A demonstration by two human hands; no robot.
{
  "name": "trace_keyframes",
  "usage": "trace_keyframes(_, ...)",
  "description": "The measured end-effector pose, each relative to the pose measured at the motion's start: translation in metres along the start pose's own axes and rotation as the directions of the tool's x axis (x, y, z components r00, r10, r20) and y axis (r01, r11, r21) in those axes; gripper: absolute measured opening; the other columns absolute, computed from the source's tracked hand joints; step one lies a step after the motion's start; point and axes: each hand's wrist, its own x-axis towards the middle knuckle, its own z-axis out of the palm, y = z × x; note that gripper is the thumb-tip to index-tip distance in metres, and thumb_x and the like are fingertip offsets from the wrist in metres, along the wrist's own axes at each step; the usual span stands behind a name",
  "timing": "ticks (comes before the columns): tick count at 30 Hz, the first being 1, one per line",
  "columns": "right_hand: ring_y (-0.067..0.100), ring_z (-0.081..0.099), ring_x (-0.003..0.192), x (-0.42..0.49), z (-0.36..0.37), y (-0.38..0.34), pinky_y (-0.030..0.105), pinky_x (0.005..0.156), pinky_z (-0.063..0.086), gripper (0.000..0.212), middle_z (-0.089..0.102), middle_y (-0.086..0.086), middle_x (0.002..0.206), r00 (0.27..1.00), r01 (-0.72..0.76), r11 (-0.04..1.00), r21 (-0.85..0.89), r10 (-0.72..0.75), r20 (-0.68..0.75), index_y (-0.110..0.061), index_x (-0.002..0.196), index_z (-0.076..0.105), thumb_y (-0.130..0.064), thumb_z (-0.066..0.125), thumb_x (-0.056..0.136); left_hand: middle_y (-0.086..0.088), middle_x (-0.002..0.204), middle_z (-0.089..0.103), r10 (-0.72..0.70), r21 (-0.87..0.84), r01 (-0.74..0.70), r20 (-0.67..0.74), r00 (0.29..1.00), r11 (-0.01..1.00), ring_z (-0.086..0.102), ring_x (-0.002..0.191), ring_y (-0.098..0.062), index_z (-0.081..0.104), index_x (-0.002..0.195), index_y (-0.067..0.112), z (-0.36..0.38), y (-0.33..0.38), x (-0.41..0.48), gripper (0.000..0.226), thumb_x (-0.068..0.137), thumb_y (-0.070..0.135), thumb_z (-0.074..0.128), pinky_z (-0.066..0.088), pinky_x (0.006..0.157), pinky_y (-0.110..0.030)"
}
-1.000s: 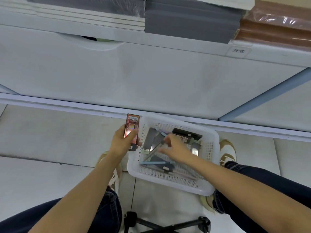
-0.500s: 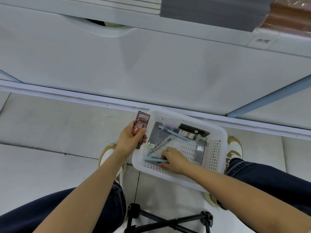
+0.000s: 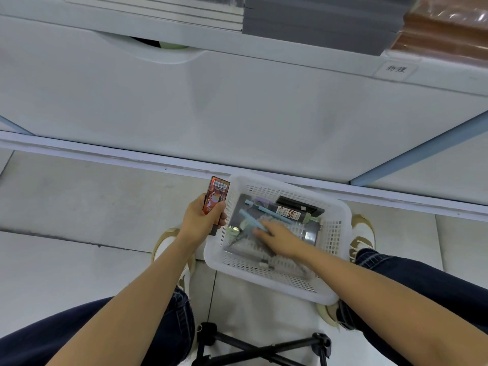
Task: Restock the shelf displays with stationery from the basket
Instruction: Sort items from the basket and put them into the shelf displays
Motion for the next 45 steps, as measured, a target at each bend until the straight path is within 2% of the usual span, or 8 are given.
trace_keyframes(6, 0.003, 0.034, 0.045, -0.007, -0.038, -0.043, 0.017, 0.048, 0.031, 0.034, 0.04, -0.017, 0.054, 0.982, 0.117, 0.957, 0.267, -0.071, -0.173, -0.016, 0.074, 0.046, -0.04, 0.047, 0.1, -0.002, 0.07, 0.067, -0.053, -0.179, 0.045, -0.036, 0.998, 0.983, 0.064, 0.06, -0.014, 0.061, 0.092, 0.013, 0.016, 0.018, -0.002, 0.018, 0.085, 0.024, 0.074, 0.056, 0.061, -0.028)
trace_keyframes(12, 0.012, 0.042, 0.057, -0.021, -0.047, -0.068, 0.021, 0.052, 0.032, 0.042, 0.047, 0.005, 0.069, 0.976, 0.179, 0.939, 0.294, -0.132, -0.172, 0.001, 0.102, 0.062, -0.039, 0.05, 0.099, -0.014, 0.093, 0.069, -0.077, -0.436, 0.094, 0.057, 0.995, 0.895, 0.065, 0.081, -0.025, 0.062, 0.106, -0.001, 0.042, 0.044, -0.012, 0.037, 0.078, 0.018, 0.078, 0.054, 0.081, -0.04)
trace_keyframes(19, 0.012, 0.036, 0.058, -0.04, -0.074, -0.074, 0.014, 0.051, 0.029, 0.04, 0.042, 0.007, 0.068, 0.956, 0.271, 0.925, 0.267, -0.227, -0.184, 0.009, 0.089, 0.057, -0.03, 0.057, 0.096, -0.007, 0.078, 0.064, 0.0, -0.521, 0.028, 0.053, 0.999, 0.853, 0.062, 0.066, -0.017, 0.056, 0.096, 0.005, 0.036, 0.071, -0.015, 0.016, 0.086, 0.007, 0.069, 0.054, 0.061, -0.029)
trace_keyframes(24, 0.005, 0.048, 0.059, -0.043, -0.075, -0.083, 0.017, 0.054, 0.04, 0.032, 0.055, -0.006, 0.066, 0.953, 0.245, 0.877, 0.414, -0.139, -0.27, -0.018, 0.081, 0.066, -0.038, 0.049, 0.099, -0.009, 0.081, 0.071, 0.107, -0.586, -0.068, 0.032, 0.994, 0.807, 0.069, 0.072, -0.019, 0.059, 0.098, 0.002, 0.047, 0.086, -0.023, 0.008, 0.091, 0.001, 0.061, 0.057, 0.063, -0.03)
trace_keyframes(32, 0.011, 0.046, 0.055, -0.049, -0.098, -0.082, 0.018, 0.041, 0.032, 0.031, 0.058, 0.008, 0.069, 0.939, 0.324, 0.336, 0.884, -0.001, -0.344, -0.004, 0.085, 0.059, -0.021, 0.041, 0.104, -0.009, 0.067, 0.055, -0.043, -0.49, 0.121, 0.168, 0.985, 0.863, 0.051, 0.046, -0.019, 0.05, 0.101, 0.004, 0.049, 0.07, -0.032, 0.006, 0.096, 0.004, 0.055, 0.051, 0.05, -0.032)
trace_keyframes(37, 0.012, 0.048, 0.054, -0.044, -0.093, -0.085, 0.018, 0.041, 0.034, 0.029, 0.059, 0.007, 0.067, 0.957, 0.279, 0.205, 0.938, 0.019, -0.289, -0.005, 0.085, 0.058, -0.022, 0.042, 0.103, -0.004, 0.072, 0.059, -0.022, -0.141, 0.074, 0.338, 0.941, 0.987, 0.052, 0.054, -0.011, 0.05, 0.106, 0.01, 0.071, 0.055, -0.046, 0.035, 0.083, 0.015, 0.076, 0.049, 0.052, -0.025)
trace_keyframes(42, 0.019, 0.064, 0.079, -0.043, -0.091, -0.092, 0.023, 0.062, 0.054, 0.031, 0.067, 0.014, 0.09, 0.961, 0.265, 0.235, 0.935, 0.009, -0.275, -0.004, 0.088, 0.06, -0.025, 0.042, 0.103, -0.004, 0.07, 0.065, 0.027, -0.157, 0.041, 0.406, 0.913, 0.987, 0.054, 0.052, -0.011, 0.057, 0.106, 0.007, 0.07, 0.054, -0.045, 0.028, 0.083, 0.007, 0.074, 0.05, 0.051, -0.025)
trace_keyframes(45, 0.019, 0.06, 0.096, -0.042, -0.095, -0.098, 0.033, 0.092, 0.051, 0.033, 0.062, 0.009, 0.103, 0.933, 0.29, 0.515, 0.807, 0.037, -0.359, -0.005, 0.097, 0.06, -0.029, 0.039, 0.104, -0.004, 0.058, 0.063, -0.041, -0.209, 0.102, 0.276, 0.96, 0.973, 0.051, 0.043, -0.011, 0.064, 0.093, 0.002, 0.061, 0.056, -0.041, 0.012, 0.084, 0.004, 0.072, 0.05, 0.046, -0.023)
